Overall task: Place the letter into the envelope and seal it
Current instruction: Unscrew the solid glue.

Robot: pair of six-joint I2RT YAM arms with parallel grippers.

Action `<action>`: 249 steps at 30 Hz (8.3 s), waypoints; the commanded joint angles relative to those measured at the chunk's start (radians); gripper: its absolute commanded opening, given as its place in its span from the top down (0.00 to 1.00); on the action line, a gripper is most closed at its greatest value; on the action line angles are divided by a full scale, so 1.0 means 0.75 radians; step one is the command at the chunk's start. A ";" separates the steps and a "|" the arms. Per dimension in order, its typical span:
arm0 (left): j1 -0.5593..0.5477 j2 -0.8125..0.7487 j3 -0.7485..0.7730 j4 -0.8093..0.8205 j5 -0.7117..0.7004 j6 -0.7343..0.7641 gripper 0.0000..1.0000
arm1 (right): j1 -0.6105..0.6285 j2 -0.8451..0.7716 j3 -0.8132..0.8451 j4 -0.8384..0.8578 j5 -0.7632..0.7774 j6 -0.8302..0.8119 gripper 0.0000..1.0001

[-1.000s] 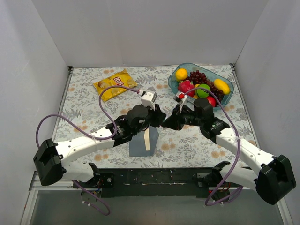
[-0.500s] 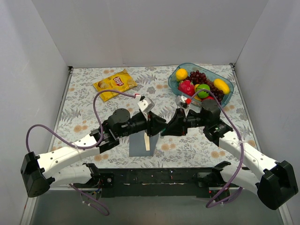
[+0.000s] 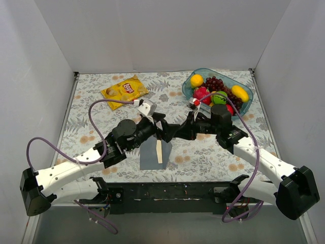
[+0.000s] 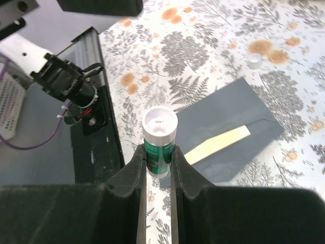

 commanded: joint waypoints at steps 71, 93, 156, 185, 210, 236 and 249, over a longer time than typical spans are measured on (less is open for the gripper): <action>0.002 0.061 0.058 -0.012 0.296 0.025 0.26 | 0.022 -0.115 0.027 0.061 -0.170 -0.091 0.99; 0.002 0.222 0.226 -0.267 -0.435 -0.112 0.16 | 0.022 -0.062 0.074 -0.129 0.212 -0.089 0.99; 0.002 0.378 0.201 -0.237 -0.220 -0.192 1.00 | 0.022 -0.084 0.062 -0.119 0.404 -0.042 0.99; 0.002 0.257 0.103 -0.108 -0.302 -0.352 1.00 | 0.022 -0.175 -0.126 0.223 0.476 0.192 0.99; 0.107 -0.052 -0.073 0.093 0.432 -0.069 0.19 | 0.005 -0.256 -0.097 0.375 -0.159 0.057 0.99; 0.043 0.204 0.212 -0.173 -0.141 -0.102 0.39 | 0.008 -0.156 0.009 0.076 0.225 0.008 0.99; 0.037 0.216 0.210 -0.169 -0.118 -0.120 1.00 | 0.008 -0.162 0.003 0.076 0.257 0.005 0.99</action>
